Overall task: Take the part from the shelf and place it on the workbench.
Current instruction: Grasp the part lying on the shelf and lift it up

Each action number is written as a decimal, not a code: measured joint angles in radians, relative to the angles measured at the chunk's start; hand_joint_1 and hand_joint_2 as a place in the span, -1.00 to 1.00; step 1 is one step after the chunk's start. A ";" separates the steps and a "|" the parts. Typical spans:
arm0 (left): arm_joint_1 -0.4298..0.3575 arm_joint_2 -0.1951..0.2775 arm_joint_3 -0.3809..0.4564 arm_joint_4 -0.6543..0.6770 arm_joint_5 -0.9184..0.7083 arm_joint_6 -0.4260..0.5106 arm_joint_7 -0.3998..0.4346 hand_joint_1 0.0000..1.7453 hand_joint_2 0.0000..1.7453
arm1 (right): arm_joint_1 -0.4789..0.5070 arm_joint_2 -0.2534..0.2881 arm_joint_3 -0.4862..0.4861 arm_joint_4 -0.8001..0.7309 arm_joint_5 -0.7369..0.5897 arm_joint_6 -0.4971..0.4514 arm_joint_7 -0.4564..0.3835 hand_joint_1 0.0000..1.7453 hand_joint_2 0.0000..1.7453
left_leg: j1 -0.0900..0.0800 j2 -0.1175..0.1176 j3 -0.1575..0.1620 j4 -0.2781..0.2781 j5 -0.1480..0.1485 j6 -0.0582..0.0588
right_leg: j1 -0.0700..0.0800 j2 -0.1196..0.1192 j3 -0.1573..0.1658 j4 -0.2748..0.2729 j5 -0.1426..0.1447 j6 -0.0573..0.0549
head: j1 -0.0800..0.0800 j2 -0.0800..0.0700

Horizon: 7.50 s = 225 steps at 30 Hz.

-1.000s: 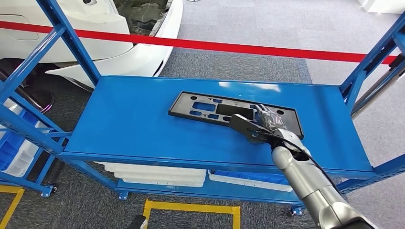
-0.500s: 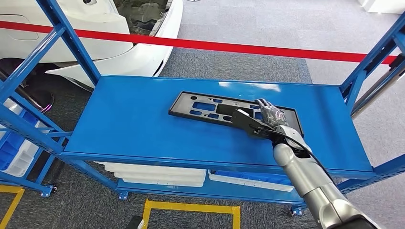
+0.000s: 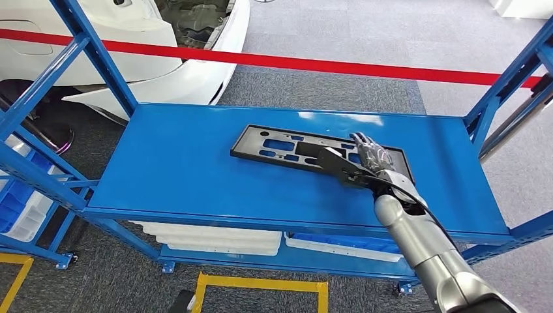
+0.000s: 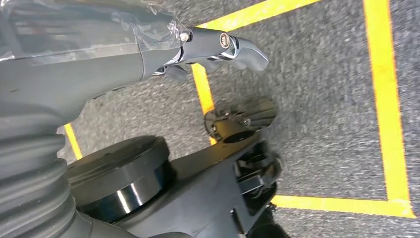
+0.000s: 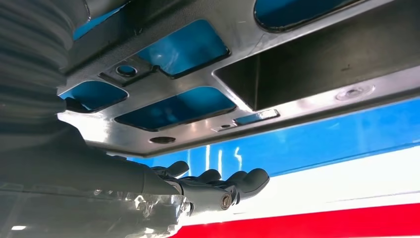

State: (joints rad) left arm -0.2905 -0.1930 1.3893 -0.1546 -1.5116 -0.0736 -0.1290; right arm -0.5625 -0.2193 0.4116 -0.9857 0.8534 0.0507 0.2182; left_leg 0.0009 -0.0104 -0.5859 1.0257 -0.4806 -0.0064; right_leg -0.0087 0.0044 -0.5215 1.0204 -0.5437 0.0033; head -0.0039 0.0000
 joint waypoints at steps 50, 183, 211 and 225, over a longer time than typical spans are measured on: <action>-0.009 0.000 0.000 0.008 -0.032 -0.006 0.006 -1.00 1.00 | -0.004 0.013 -0.003 -0.019 -0.018 0.000 0.008 -1.00 1.00 | 0.000 0.000 0.000 0.000 0.000 0.000 | 0.000 0.000 0.000 0.000 0.000 0.000 | 0.000 0.000; -0.004 -0.004 0.069 0.016 -0.042 -0.161 0.031 -1.00 1.00 | -0.118 -0.078 -0.090 -0.543 -0.061 0.124 0.001 1.00 1.00 | -0.001 0.000 0.003 0.000 0.000 0.000 | -0.001 0.000 0.003 0.000 0.000 0.000 | 0.000 0.000; 0.005 0.002 0.071 0.015 -0.052 -0.094 0.043 -1.00 1.00 | -0.087 -0.073 -0.090 -0.547 -0.158 0.114 0.031 1.00 1.00 | 0.018 0.008 0.035 -0.053 0.020 0.024 | -0.015 0.000 -0.123 0.235 -0.097 0.033 | 0.012 0.000; 0.009 0.006 0.072 0.016 -0.056 -0.094 0.046 -1.00 1.00 | -0.065 -0.069 -0.091 -0.544 -0.188 0.105 0.029 1.00 1.00 | 0.028 0.005 -0.076 0.242 -0.157 -0.044 | -0.024 -0.006 -0.103 0.055 0.053 0.013 | 0.001 0.000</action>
State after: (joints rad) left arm -0.2818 -0.1869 1.4615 -0.1390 -1.5679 -0.1678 -0.0833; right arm -0.6272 -0.2885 0.3204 -1.5298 0.6654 0.1562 0.2477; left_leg 0.0293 -0.0051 -0.6622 1.2682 -0.6373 -0.0499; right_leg -0.0331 -0.0020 -0.6242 1.0758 -0.4907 0.0164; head -0.0026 0.0000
